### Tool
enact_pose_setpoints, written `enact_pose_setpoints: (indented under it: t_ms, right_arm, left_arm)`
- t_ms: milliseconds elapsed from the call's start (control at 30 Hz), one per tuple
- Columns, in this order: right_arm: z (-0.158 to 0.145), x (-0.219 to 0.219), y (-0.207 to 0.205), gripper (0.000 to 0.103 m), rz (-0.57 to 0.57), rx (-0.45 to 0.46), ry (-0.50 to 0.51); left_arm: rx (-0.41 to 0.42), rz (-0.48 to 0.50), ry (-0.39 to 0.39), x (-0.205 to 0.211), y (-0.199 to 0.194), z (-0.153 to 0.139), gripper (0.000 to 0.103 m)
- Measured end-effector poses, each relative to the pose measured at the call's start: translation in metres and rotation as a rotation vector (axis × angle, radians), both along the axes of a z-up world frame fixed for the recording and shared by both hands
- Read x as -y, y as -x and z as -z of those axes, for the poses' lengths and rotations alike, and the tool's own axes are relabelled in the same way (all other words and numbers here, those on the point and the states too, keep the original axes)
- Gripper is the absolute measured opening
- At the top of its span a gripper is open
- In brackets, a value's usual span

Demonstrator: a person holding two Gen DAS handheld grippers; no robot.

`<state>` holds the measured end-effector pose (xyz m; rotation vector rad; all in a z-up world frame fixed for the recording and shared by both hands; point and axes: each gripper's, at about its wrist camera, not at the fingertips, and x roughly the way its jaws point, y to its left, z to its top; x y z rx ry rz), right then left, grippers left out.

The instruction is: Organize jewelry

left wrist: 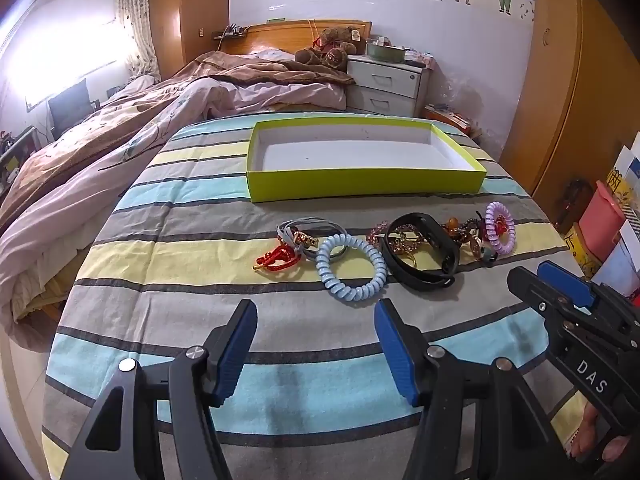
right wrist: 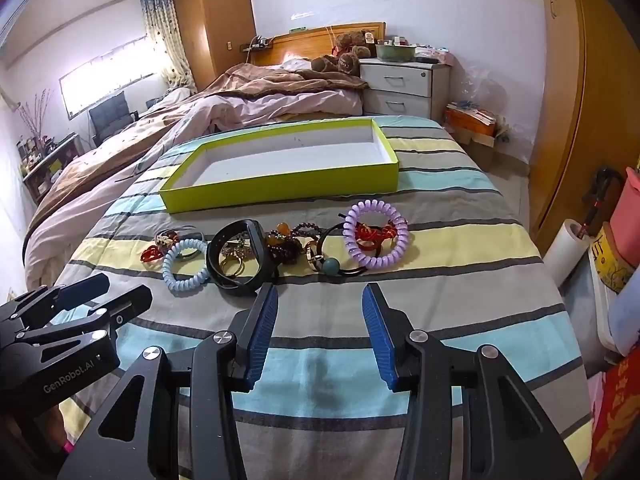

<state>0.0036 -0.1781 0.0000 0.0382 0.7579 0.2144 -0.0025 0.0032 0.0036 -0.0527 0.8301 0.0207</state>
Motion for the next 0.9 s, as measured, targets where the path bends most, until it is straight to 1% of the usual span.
enact_pose_setpoints:
  t_ms: [900]
  right_arm:
    - [-0.0010, -0.0002, 0.0008, 0.045, 0.001, 0.002, 0.002]
  left_arm:
    - [-0.003, -0.002, -0.001, -0.0016, 0.0019, -0.0029, 0.061]
